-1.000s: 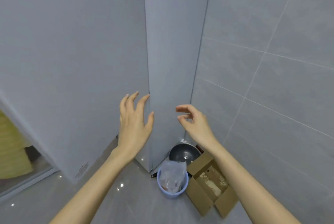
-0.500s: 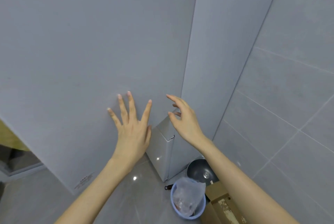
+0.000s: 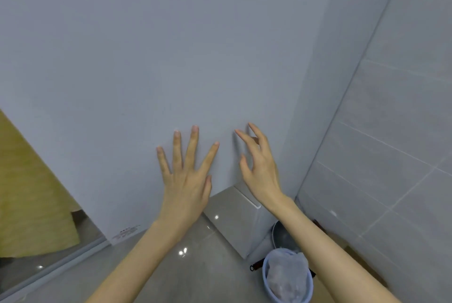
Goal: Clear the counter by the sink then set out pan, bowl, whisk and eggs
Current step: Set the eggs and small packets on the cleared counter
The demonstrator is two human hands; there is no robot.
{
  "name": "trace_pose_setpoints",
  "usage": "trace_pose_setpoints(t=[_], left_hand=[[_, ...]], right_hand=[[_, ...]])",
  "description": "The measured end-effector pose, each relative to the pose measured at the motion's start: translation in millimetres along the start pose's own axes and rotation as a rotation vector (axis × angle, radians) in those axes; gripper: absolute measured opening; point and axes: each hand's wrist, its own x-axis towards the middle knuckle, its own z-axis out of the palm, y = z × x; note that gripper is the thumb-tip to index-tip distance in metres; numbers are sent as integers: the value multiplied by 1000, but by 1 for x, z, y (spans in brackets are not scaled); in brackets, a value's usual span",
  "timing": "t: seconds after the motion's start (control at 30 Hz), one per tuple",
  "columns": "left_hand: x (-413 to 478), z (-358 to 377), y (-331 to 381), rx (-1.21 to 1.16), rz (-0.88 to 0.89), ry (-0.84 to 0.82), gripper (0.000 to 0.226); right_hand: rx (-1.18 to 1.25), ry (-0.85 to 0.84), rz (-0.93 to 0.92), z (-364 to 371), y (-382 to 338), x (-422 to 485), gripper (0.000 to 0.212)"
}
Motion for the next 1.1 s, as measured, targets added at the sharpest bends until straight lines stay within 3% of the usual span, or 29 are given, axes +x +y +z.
trace_pose_setpoints(t=[0.43,0.8,1.1], left_hand=[[84,60,-111,-177,143,-73,82],[166,145,-132,-356,222,-39,78],[222,201,-128,-535,288,-90,75]], right_hand=[[-464,48,62,74,-8,51,62],[-759,376,30,111,41,113,56],[-962,422,83,127,75,142,58]])
